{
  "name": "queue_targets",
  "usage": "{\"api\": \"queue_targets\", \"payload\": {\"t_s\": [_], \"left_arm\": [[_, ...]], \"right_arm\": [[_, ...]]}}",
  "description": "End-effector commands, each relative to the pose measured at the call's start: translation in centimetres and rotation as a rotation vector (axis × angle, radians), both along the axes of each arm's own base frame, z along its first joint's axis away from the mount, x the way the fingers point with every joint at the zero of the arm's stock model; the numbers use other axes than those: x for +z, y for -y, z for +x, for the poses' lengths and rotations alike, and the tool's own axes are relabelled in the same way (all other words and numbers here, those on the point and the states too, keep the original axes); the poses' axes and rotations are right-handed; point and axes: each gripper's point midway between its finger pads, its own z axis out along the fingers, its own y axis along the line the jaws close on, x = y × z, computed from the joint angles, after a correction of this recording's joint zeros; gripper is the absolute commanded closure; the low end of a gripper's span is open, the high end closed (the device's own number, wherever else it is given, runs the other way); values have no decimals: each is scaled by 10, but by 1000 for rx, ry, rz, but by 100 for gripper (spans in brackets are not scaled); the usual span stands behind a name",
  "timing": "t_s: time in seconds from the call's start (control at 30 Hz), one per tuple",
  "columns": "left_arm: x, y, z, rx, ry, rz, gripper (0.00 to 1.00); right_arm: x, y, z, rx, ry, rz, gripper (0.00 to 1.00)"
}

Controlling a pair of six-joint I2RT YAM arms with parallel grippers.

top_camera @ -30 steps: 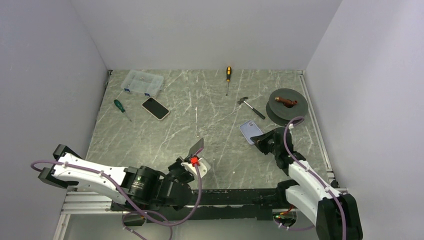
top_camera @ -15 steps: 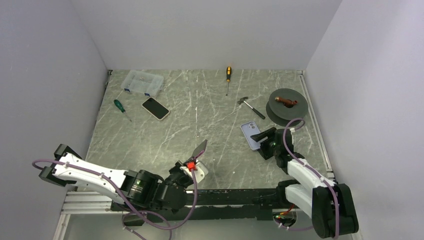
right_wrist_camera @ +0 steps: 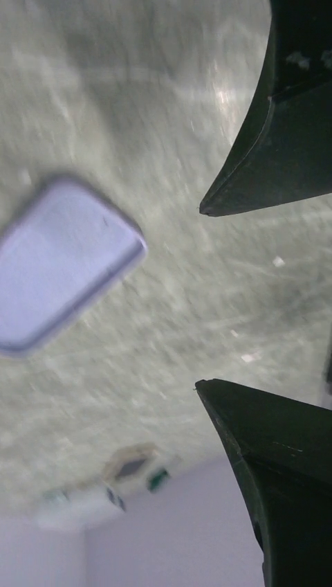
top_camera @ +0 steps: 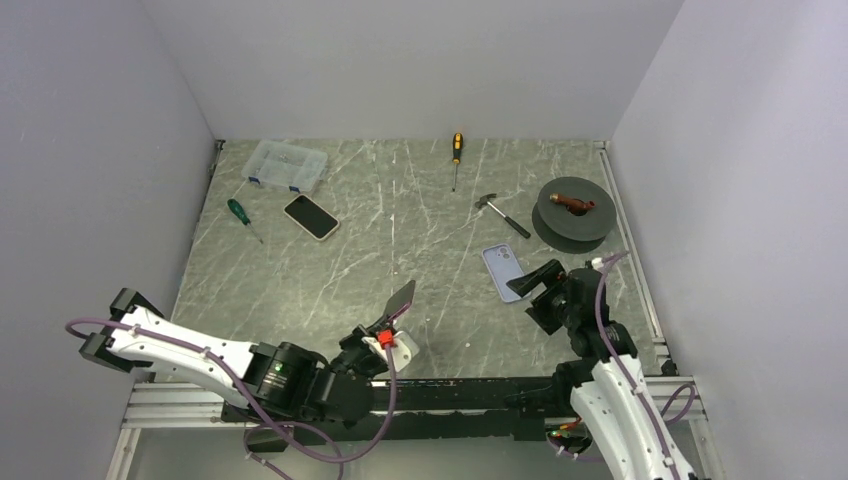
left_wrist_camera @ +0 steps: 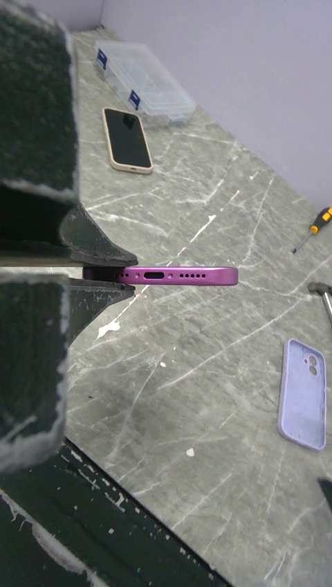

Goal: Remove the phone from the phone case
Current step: Place the phone case at the center of the board, then place the phone at the center of the board.

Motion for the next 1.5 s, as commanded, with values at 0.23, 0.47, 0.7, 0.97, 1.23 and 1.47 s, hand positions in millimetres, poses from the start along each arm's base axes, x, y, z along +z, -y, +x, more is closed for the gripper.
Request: {"api": "queue_targets", "payload": {"t_s": [0.23, 0.47, 0.7, 0.97, 1.23, 1.47], "left_arm": [[26, 31, -8, -307, 386, 77, 100], [34, 29, 15, -177, 606, 252, 100], [45, 33, 19, -72, 732, 250, 100], [40, 43, 16, -85, 739, 262, 100], [34, 51, 13, -118, 755, 309, 100], [30, 58, 12, -128, 760, 320, 100]], "right_arm": [[165, -101, -28, 497, 242, 501, 12], [173, -145, -43, 628, 167, 603, 13], [173, -186, -55, 738, 153, 606, 19], [172, -191, -49, 722, 185, 610, 39], [190, -195, -42, 735, 225, 604, 51], [199, -201, -45, 773, 237, 648, 69]]}}
